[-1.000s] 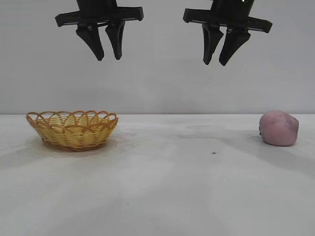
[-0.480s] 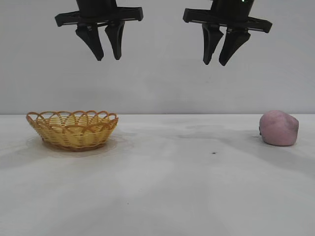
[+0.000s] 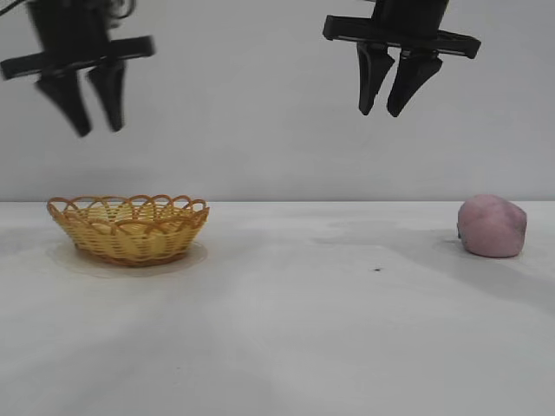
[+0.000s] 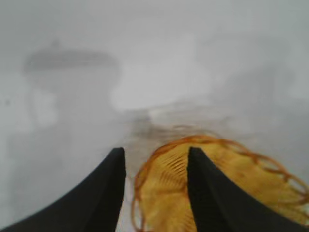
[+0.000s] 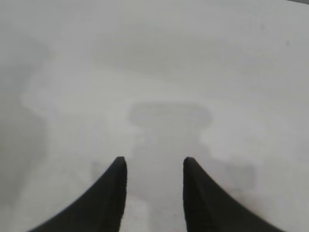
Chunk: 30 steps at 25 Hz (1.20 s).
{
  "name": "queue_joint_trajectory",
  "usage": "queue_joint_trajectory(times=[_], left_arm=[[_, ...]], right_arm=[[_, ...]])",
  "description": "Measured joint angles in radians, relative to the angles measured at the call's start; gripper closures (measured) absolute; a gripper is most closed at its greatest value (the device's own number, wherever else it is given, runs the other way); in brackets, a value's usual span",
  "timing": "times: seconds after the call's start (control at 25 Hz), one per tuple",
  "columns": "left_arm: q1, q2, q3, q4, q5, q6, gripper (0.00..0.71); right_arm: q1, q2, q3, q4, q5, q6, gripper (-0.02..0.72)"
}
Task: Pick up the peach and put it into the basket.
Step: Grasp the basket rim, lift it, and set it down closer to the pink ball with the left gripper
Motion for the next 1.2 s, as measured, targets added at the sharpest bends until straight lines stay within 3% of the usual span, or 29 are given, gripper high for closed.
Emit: queue_joint_trajectory(times=[0.28,0.44,0.56,0.6,0.64,0.72,0.84,0.96,1.04,1.12,1.2], left_arm=[[0.000,0.055,0.001,-0.030,-0.005,0.011,0.440],[0.000,0.070,0.001,-0.080,-0.004,0.013,0.648],[0.000,0.066,0.001,-0.135,-0.009,0.013,0.648],[0.000,0.058,0.003,-0.154,-0.011,0.011,0.710],[0.000,0.047,0.009,-0.181,-0.018,0.009,0.710],[0.000,-0.017,0.074,-0.277,-0.082,0.008,0.710],[-0.002,-0.153,0.289,-0.529,-0.277,0.020,0.710],[-0.064,-0.282,0.551,-0.832,-0.483,0.140,0.710],[-0.142,-0.342,0.681,-1.007,-0.606,0.254,0.710],[-0.212,-0.362,0.764,-1.149,-0.672,0.327,0.710],[-0.264,-0.364,0.800,-1.212,-0.699,0.356,0.710]], right_arm=[[0.000,0.008,-0.002,0.010,0.000,0.000,0.449],[0.000,0.008,-0.002,0.010,0.000,0.000,0.449],[0.000,0.008,-0.002,0.010,0.000,0.000,0.449],[0.000,0.008,-0.002,0.012,0.002,0.000,0.449],[0.000,0.008,-0.002,0.012,0.002,0.000,0.449],[0.000,0.008,-0.002,0.012,0.004,0.000,0.449],[0.000,0.008,-0.002,0.012,0.014,0.000,0.449],[0.000,0.008,-0.002,0.012,0.018,0.000,0.449],[0.000,0.008,-0.002,0.012,0.018,0.000,0.449],[0.000,0.008,-0.002,0.010,0.027,0.000,0.449],[0.000,0.008,-0.002,0.010,0.039,0.000,0.449]])
